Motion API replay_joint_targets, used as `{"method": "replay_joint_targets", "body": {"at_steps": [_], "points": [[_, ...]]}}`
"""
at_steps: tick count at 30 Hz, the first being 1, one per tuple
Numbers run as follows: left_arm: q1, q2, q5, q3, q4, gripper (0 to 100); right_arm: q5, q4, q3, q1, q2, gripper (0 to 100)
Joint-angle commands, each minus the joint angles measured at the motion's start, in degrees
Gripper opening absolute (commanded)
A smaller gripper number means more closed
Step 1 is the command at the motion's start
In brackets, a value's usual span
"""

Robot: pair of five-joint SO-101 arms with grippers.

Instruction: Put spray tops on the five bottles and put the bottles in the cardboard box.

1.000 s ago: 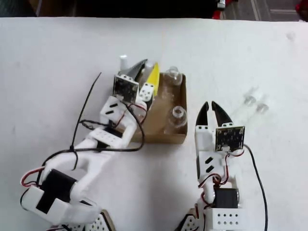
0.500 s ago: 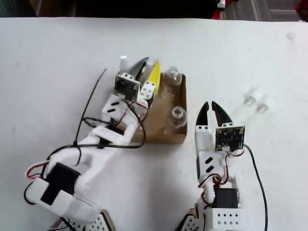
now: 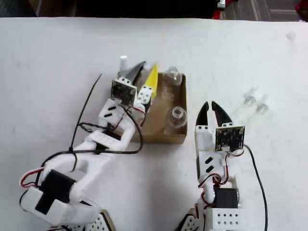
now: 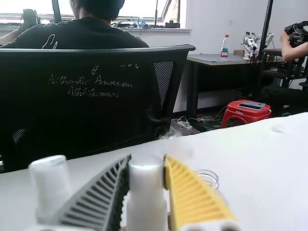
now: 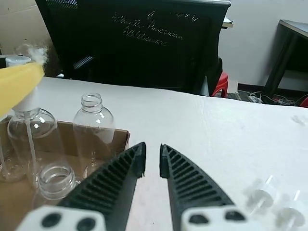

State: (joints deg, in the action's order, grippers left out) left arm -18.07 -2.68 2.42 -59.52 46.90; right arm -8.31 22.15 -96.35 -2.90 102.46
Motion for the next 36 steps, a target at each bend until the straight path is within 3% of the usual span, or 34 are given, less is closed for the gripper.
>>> {"method": "replay_joint_targets", "body": {"at_steps": [1, 8, 22, 36], "points": [[0.57, -2.07, -0.35, 0.00, -4.84, 2, -0.88, -0.22, -0.44, -0.31, 0.48, 4.3], [0.75, -3.65, -0.26, -0.09, -7.82, 16, -0.97, -0.22, -0.44, -0.22, 0.48, 4.3], [0.75, -6.55, 3.08, 0.97, -9.49, 17, -0.97, -0.22, -0.44, -0.13, 0.48, 4.3], [1.19, -35.21, 3.25, 2.37, -36.40, 17, -0.97, -0.22, -0.44, -0.13, 0.48, 4.3]]}}
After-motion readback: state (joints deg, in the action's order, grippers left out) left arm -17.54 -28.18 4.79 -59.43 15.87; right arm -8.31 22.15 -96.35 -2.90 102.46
